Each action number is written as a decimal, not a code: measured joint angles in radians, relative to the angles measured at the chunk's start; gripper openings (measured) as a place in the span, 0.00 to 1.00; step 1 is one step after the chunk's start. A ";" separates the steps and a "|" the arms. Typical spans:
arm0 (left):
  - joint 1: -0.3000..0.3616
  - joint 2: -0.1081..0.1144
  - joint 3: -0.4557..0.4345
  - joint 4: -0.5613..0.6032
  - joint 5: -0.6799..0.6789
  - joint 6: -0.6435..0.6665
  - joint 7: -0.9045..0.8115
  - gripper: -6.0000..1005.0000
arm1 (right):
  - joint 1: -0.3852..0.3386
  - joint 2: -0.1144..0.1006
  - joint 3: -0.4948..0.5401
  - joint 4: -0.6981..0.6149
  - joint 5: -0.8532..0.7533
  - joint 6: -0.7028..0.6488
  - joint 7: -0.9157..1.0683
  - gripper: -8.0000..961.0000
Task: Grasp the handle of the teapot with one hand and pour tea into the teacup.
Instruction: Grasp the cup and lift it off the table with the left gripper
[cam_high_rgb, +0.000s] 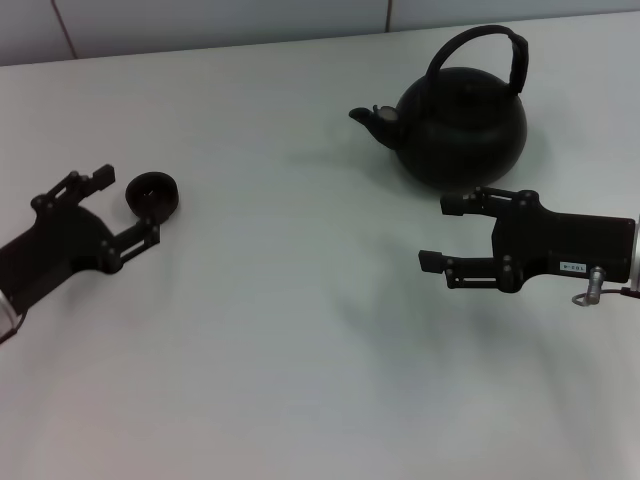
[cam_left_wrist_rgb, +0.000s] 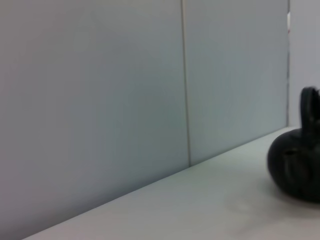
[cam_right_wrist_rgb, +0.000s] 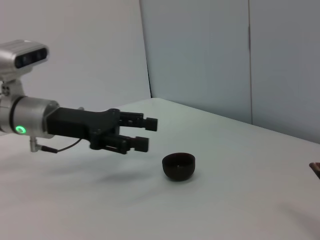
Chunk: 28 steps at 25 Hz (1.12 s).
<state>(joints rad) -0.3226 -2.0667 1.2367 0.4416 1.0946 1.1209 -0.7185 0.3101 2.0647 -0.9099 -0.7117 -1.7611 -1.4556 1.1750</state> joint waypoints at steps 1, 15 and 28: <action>-0.014 0.000 0.002 0.000 0.001 -0.026 -0.002 0.80 | 0.000 0.000 0.000 0.000 0.000 0.000 0.000 0.85; -0.099 -0.004 0.011 -0.002 0.083 -0.240 -0.092 0.80 | 0.006 0.000 -0.006 -0.005 -0.001 0.000 0.000 0.85; -0.133 -0.003 0.013 -0.009 0.152 -0.287 -0.163 0.80 | 0.008 0.007 -0.009 -0.009 -0.016 0.016 0.000 0.85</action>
<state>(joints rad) -0.4556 -2.0693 1.2497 0.4328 1.2470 0.8343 -0.8812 0.3176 2.0717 -0.9188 -0.7208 -1.7771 -1.4398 1.1750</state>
